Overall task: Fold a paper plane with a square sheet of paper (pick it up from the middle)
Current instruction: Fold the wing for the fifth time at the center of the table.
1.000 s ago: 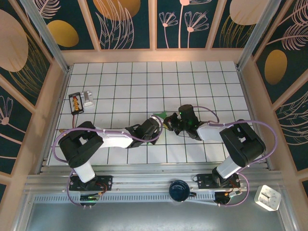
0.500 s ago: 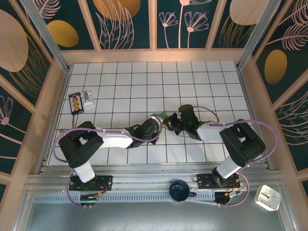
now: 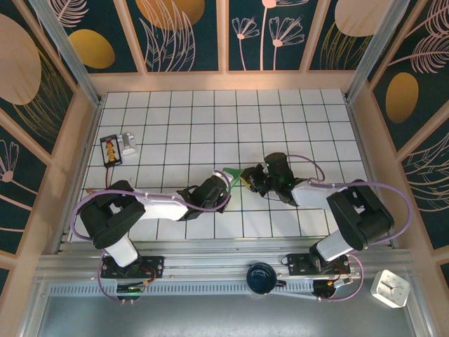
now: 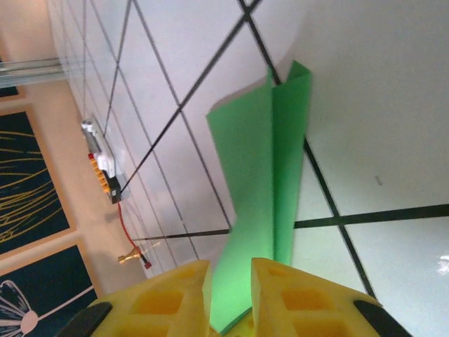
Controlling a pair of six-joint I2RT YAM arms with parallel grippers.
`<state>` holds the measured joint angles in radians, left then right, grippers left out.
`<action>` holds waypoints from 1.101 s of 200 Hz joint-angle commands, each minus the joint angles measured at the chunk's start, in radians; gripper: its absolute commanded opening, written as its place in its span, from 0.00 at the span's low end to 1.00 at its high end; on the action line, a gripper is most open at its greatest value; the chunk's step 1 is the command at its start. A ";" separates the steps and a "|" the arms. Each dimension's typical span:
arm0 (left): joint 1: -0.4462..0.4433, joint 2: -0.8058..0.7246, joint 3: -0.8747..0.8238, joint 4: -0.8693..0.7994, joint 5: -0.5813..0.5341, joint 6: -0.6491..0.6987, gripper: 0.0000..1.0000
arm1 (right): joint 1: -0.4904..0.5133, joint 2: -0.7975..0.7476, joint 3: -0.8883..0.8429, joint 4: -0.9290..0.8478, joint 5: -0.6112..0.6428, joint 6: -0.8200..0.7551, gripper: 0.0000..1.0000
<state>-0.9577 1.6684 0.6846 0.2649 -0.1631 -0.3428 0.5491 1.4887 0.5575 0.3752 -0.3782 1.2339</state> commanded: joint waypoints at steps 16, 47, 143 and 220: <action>0.020 -0.030 -0.038 0.095 0.079 -0.040 0.00 | -0.050 -0.124 0.010 -0.148 0.091 -0.136 0.24; 0.069 -0.040 -0.082 0.177 0.177 -0.110 0.00 | -0.072 -0.168 0.028 -0.218 0.135 -0.243 0.24; 0.199 0.036 -0.126 0.361 0.504 -0.312 0.00 | -0.076 -0.153 0.052 -0.249 0.152 -0.347 0.24; 0.211 0.109 -0.111 0.361 0.545 -0.346 0.00 | -0.076 -0.132 0.050 -0.239 0.137 -0.355 0.24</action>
<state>-0.7532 1.7504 0.5716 0.5930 0.3450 -0.6605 0.4786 1.3430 0.5846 0.1436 -0.2363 0.8959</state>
